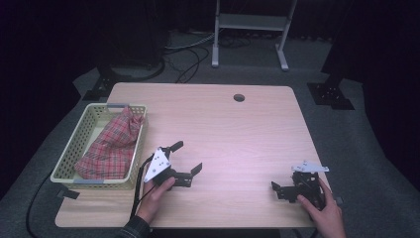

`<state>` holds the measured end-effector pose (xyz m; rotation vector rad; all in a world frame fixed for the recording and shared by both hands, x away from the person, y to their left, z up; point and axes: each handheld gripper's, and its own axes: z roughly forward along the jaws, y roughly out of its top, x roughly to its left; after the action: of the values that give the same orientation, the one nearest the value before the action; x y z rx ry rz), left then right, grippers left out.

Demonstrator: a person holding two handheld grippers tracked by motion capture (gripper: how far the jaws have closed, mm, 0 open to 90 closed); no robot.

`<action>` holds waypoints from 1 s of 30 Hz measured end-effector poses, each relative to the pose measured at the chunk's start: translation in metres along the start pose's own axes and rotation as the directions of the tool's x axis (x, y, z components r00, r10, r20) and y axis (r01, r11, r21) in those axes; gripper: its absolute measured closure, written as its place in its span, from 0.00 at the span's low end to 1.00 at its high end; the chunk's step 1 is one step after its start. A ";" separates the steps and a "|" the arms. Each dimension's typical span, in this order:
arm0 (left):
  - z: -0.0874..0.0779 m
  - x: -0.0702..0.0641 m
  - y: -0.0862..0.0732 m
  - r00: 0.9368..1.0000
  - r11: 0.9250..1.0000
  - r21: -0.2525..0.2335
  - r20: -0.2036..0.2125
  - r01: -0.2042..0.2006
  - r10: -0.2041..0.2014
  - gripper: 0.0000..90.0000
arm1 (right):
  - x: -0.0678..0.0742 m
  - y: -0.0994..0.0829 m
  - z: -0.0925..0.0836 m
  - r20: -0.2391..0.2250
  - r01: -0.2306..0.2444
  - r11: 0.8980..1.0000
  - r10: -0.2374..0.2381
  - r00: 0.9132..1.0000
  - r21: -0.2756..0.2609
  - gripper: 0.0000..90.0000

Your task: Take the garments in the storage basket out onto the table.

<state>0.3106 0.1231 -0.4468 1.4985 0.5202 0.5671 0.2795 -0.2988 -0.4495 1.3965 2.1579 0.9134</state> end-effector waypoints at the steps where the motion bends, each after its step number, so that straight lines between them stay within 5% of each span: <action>1: 0.000 0.000 0.000 1.000 1.000 -0.001 -0.002 0.006 -0.006 0.02 | 0.000 0.000 0.000 0.000 0.000 1.000 0.000 1.000 0.000 0.00; 14: -0.009 0.004 0.026 0.997 0.998 -0.017 -0.042 0.068 -0.069 0.02 | 0.000 0.000 0.000 0.000 -0.001 1.000 0.001 1.000 0.000 0.00; 30: -0.003 -0.005 0.055 0.998 0.999 0.002 -0.044 0.054 -0.054 0.02 | 0.000 0.000 0.000 0.000 -0.001 1.000 0.001 1.000 0.000 0.00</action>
<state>0.3029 0.1220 -0.3916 1.4737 0.5940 0.5578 0.2795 -0.2987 -0.4495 1.3978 2.1575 0.9136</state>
